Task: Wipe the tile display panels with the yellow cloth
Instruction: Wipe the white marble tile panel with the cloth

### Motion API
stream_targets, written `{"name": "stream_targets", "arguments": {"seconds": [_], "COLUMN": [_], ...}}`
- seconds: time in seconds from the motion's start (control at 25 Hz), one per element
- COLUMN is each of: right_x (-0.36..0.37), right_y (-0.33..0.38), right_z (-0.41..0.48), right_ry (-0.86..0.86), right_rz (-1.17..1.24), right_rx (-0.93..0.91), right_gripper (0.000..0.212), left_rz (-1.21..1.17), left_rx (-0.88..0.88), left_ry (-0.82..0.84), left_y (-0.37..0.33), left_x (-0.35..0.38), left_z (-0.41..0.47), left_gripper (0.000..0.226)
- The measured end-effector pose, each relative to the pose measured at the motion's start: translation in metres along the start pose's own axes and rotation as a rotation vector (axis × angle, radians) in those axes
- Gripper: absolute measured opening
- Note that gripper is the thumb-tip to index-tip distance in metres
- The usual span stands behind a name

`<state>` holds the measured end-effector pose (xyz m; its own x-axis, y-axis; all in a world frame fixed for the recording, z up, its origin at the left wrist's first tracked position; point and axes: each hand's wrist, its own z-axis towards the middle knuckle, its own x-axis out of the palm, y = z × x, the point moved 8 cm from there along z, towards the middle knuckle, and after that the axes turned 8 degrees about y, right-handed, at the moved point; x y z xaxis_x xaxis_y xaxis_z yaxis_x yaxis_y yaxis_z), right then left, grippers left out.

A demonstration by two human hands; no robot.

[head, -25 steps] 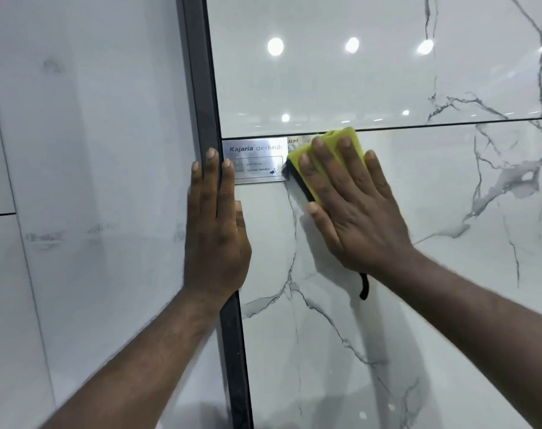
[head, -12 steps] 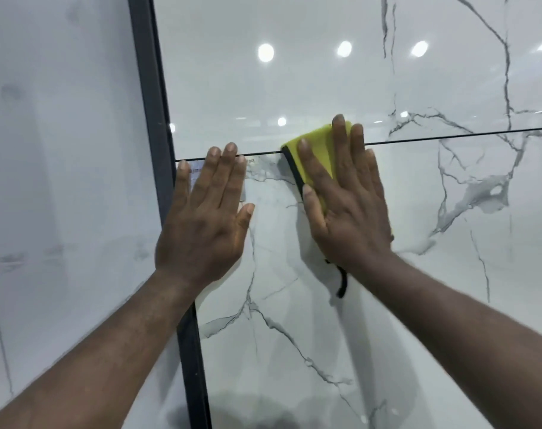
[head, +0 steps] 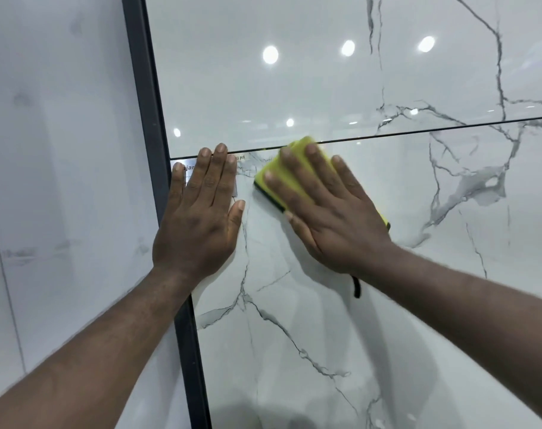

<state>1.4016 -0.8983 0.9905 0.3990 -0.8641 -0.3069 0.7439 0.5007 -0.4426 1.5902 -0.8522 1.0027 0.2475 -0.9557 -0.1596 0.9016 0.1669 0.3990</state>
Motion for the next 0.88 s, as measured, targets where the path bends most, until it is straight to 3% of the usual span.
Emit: {"name": "stream_targets", "arguments": {"seconds": [0.04, 0.08, 0.12, 0.2, 0.24, 0.36, 0.4, 0.44, 0.56, 0.6, 0.72, 0.76, 0.8, 0.88], "right_x": [-0.001, -0.004, -0.007, -0.008, -0.005, 0.001, -0.003, -0.006, -0.005, -0.002, 0.005, 0.001, -0.002, -0.006], "right_y": [-0.001, -0.013, -0.028, -0.055, -0.049, -0.013, -0.022, -0.037, -0.063, -0.051, -0.018, -0.027, -0.041, -0.066], "right_z": [-0.004, -0.003, 0.000, -0.003, -0.005, -0.018, -0.018, -0.013, -0.011, -0.012, -0.028, -0.027, -0.023, -0.020], "right_ry": [0.022, 0.021, 0.002, -0.031, -0.034, -0.003, 0.008, 0.007, -0.041, -0.038, 0.015, 0.018, 0.001, -0.044], "right_rz": [-0.057, -0.075, -0.033, 0.173, 0.197, 0.004, -0.021, -0.001, 0.219, 0.186, -0.033, -0.059, -0.041, 0.154], "right_rx": [-0.149, -0.154, -0.037, 0.387, 0.416, -0.059, -0.097, -0.021, 0.461, 0.417, -0.094, -0.114, -0.029, 0.342], "right_gripper": [0.059, 0.059, 0.060, 0.064, 0.066, 0.069, 0.070, 0.071, 0.071, 0.069, 0.064, 0.064, 0.063, 0.063], "left_rz": [0.003, 0.006, 0.005, 0.007, 0.007, -0.012, -0.009, -0.003, -0.002, -0.005, -0.004, -0.005, -0.004, 0.002], "left_rx": [0.003, 0.000, -0.004, 0.005, 0.004, 0.005, 0.003, -0.003, -0.002, -0.005, 0.001, -0.001, -0.006, -0.006], "left_ry": [-0.005, -0.007, -0.007, -0.007, -0.009, -0.010, -0.010, -0.011, -0.020, -0.021, -0.015, -0.013, -0.015, -0.010], "left_y": [0.000, 0.000, 0.001, 0.000, 0.000, 0.000, 0.000, 0.001, 0.000, 0.000, 0.001, 0.001, 0.001, 0.001], "left_x": [0.000, -0.001, 0.000, 0.000, 0.000, -0.001, -0.001, 0.000, -0.001, -0.002, -0.001, -0.001, -0.001, 0.000], "left_z": [0.000, 0.000, 0.000, 0.000, 0.000, 0.000, 0.000, 0.000, 0.000, 0.000, 0.000, 0.000, 0.000, 0.000], "left_gripper": [0.064, 0.064, 0.064, 0.065, 0.065, 0.065, 0.065, 0.065, 0.064, 0.064, 0.064, 0.064, 0.064, 0.064]}}
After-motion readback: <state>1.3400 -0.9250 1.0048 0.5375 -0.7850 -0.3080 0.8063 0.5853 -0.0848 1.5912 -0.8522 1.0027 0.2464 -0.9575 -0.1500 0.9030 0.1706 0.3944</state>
